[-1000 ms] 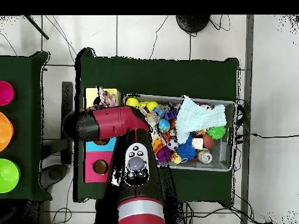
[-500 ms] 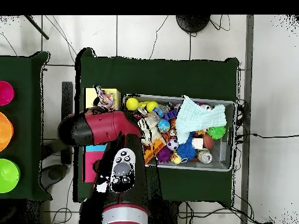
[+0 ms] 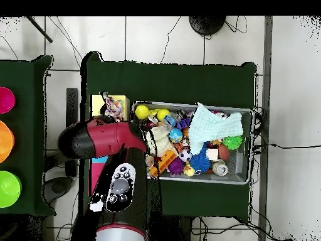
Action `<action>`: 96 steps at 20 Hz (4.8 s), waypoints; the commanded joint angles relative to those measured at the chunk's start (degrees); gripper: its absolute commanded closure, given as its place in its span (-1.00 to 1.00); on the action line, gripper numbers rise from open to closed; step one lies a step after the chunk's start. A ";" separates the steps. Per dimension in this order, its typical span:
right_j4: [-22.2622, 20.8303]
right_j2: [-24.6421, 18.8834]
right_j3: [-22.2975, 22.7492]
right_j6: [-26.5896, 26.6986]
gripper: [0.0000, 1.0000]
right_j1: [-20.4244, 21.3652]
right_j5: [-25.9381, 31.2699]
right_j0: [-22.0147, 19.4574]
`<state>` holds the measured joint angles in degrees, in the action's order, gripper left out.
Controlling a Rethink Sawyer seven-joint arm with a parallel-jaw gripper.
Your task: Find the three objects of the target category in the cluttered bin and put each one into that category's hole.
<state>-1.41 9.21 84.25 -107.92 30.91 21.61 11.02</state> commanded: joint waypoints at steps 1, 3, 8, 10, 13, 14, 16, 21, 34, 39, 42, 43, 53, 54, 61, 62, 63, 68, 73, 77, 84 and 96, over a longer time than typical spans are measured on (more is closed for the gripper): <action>3.05 -2.84 2.38 -14.82 1.00 -13.55 -5.96 1.31; 3.57 -2.42 2.25 -14.52 1.00 -14.22 -6.57 1.61; 5.00 -2.63 2.49 -13.59 1.00 -15.27 -8.27 1.72; 5.97 -2.62 2.20 -13.55 1.00 -15.71 -8.61 2.06; 7.16 -2.86 2.50 -12.84 1.00 -16.14 -9.25 1.99; 7.50 -2.79 2.61 -12.50 1.00 -16.38 -9.37 1.99; 8.00 -3.03 3.21 -11.63 1.00 -16.71 -9.87 1.49; 6.73 -4.84 4.83 -9.09 1.00 -17.13 -12.45 -1.35; 3.86 -6.37 5.26 -7.14 1.00 -17.84 -18.01 -4.46; 4.02 -5.14 5.05 -5.65 -1.00 -15.95 -13.59 -3.48; 4.19 -5.02 5.62 -5.18 -1.00 -14.34 -11.18 -3.47; 4.29 -4.84 5.73 -5.08 -1.00 -13.75 -10.35 -3.32; 5.09 -3.99 7.43 -2.82 -1.00 -3.65 2.58 -3.20; 5.07 -3.72 7.33 -2.28 -1.00 -2.04 5.06 -3.27; 4.21 -2.72 6.70 0.11 -1.00 6.52 18.12 -3.65; 4.04 -2.77 6.58 0.32 -1.00 7.20 19.15 -3.76; 3.85 -2.85 6.37 0.43 -1.00 7.55 19.83 -3.95; 3.21 -3.77 6.79 0.38 -1.00 9.32 21.41 -4.69; 2.35 -4.67 5.52 0.98 -1.00 9.89 23.62 -5.83; 1.42 -5.91 4.19 2.84 -1.00 9.50 23.67 -7.77; -2.64 -8.91 1.81 10.81 -1.00 7.30 21.18 -14.88; -10.38 -18.25 4.36 18.40 -1.00 7.98 18.59 -28.39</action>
<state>-6.92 -0.55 84.39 -107.64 41.24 38.27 -13.63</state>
